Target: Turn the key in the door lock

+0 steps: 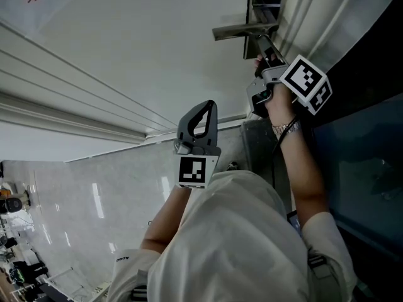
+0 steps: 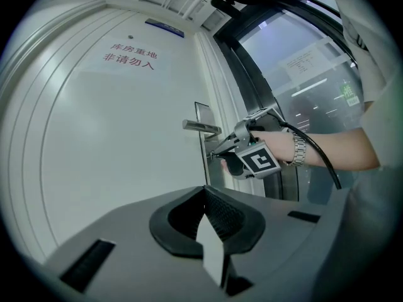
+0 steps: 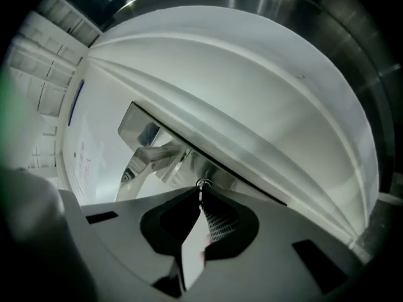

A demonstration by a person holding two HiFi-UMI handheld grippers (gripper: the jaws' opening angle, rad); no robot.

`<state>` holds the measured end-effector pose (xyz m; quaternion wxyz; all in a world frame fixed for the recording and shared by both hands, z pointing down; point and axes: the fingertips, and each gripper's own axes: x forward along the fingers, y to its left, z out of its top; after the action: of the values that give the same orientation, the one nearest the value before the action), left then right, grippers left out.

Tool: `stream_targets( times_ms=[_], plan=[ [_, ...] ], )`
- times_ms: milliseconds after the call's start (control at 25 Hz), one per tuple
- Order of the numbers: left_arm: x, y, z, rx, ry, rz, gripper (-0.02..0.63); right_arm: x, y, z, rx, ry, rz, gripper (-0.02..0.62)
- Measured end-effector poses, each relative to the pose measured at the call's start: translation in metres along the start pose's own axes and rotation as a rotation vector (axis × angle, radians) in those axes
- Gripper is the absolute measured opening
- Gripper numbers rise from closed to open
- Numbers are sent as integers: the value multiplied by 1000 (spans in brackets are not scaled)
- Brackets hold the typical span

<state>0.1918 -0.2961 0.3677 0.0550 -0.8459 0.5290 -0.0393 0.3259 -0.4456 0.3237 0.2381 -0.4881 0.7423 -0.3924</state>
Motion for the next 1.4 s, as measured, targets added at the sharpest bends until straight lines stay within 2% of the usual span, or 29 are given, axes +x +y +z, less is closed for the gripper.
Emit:
stream_targets(
  times_ms=[240,480,760,880,1040,1400],
  plan=[
    [1,-3,-1,-4,3,-12,8,0,-1,-1,175,-12,32,9],
    [2,-5,1,-4,-1,-18,9,-1,-5,-1,444,-21,78,9],
    [-1,-3,-1,-3,0,-10,8,-1,-7,-1,521,-26,99,11],
    [-2,-2,-1,-5,2,-8,8,0,-9,-2,520,-11,103,26],
    [-3,-6,-2,-6,7,-14,8,3,-13,-6,487,24,138,100],
    [-4,-10,-2,-8,6,-20,9,-11,-2,-18,150,121,170,112]
  ],
)
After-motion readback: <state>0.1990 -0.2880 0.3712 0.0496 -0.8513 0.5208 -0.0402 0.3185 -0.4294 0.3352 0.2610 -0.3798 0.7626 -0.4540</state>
